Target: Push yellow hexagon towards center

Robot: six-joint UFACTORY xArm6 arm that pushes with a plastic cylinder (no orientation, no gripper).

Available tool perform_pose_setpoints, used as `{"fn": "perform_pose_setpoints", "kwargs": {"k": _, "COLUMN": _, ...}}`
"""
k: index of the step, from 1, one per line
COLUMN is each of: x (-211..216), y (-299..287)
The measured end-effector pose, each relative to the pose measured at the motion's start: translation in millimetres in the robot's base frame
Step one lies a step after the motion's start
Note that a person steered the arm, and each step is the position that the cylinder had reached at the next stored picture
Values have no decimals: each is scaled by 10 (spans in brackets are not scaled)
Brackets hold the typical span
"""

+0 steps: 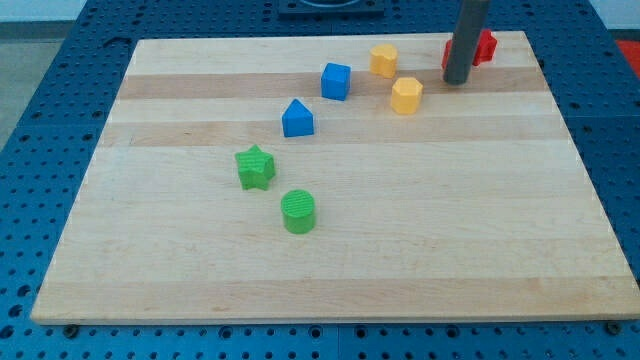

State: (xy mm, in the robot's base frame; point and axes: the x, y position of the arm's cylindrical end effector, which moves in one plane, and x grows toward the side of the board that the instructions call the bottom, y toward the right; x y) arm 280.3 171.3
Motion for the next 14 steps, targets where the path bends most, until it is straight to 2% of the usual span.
{"fn": "perform_pose_setpoints", "kwargs": {"k": 5, "x": 247, "y": -444}}
{"fn": "perform_pose_setpoints", "kwargs": {"k": 7, "x": 752, "y": -503}}
{"fn": "perform_pose_setpoints", "kwargs": {"k": 8, "x": 745, "y": -503}}
{"fn": "perform_pose_setpoints", "kwargs": {"k": 9, "x": 339, "y": -540}}
{"fn": "perform_pose_setpoints", "kwargs": {"k": 10, "x": 395, "y": -796}}
{"fn": "perform_pose_setpoints", "kwargs": {"k": 12, "x": 730, "y": -1103}}
{"fn": "perform_pose_setpoints", "kwargs": {"k": 14, "x": 1423, "y": -928}}
